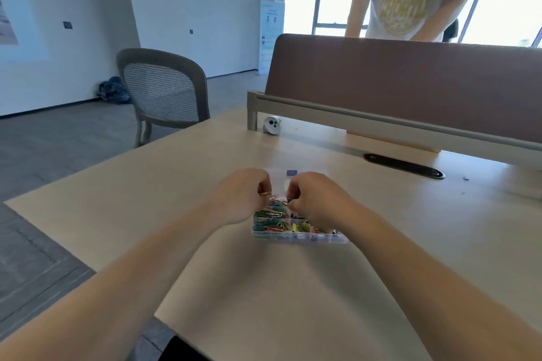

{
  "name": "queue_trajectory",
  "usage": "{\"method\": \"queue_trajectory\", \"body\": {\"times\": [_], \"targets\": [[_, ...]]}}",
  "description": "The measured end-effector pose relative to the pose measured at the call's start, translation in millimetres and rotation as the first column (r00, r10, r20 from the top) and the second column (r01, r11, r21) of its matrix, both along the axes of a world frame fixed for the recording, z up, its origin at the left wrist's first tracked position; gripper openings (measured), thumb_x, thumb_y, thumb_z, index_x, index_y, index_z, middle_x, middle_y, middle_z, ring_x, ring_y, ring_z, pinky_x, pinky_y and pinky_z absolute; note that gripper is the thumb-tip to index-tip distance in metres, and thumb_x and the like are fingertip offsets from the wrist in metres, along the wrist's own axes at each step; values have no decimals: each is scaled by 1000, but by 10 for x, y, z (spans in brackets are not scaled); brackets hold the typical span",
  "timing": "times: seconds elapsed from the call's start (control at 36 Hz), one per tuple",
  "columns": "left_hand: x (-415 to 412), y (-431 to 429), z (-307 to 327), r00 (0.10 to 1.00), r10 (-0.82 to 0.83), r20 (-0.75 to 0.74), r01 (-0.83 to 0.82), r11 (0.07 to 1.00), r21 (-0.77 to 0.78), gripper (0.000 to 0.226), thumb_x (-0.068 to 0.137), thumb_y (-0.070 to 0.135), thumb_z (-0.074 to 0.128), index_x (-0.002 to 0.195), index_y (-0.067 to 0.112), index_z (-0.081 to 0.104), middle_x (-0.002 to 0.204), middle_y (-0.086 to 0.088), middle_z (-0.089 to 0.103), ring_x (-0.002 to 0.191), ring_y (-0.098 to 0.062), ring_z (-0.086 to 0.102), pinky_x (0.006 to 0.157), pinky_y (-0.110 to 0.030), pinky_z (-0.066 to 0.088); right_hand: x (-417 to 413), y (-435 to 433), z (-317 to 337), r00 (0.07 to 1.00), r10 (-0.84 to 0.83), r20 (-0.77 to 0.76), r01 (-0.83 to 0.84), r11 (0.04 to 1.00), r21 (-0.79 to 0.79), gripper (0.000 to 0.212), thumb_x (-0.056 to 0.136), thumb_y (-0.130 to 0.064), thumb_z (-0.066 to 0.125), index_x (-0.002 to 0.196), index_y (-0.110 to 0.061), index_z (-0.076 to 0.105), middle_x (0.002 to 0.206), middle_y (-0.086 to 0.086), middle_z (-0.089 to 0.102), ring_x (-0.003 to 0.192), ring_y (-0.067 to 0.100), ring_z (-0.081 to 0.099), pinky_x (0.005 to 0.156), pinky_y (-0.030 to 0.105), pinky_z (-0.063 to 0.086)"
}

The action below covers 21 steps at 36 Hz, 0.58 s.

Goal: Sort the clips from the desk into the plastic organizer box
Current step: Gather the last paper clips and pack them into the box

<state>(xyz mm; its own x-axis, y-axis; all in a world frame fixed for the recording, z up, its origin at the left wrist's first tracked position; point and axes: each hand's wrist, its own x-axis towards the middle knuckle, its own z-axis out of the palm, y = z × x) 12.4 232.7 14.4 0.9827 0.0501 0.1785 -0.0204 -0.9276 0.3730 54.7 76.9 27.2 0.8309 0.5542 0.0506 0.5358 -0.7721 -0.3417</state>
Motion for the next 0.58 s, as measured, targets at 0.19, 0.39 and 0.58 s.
{"method": "queue_trajectory", "body": {"times": [0.19,0.39,0.58], "targets": [[104,131,-126,1000,-10,-26,11,1000,28,9,86,19,63,83,23,56,86,6,57,83,-17,55,68,-27,40,109,200,-102,998,40,40,-37,995,-89,13,88,-7,60,96,-8,69,92,10,69,82,23,64,74,34,53],[128,195,-197,1000,-27,-6,27,999,22,6,87,22,64,83,23,59,83,7,57,79,-16,53,63,-26,35,147,266,-196,996,55,73,-44,990,-133,16,86,-7,62,99,-13,69,95,9,68,84,25,61,67,27,43],[158,151,-202,998,-42,-38,43,999,18,10,88,24,64,96,19,68,96,1,67,84,-16,57,69,-25,43,146,268,-224,996,65,69,-58,993,-108,19,88,-17,66,107,-17,72,99,5,69,83,19,61,71,24,39]]}}
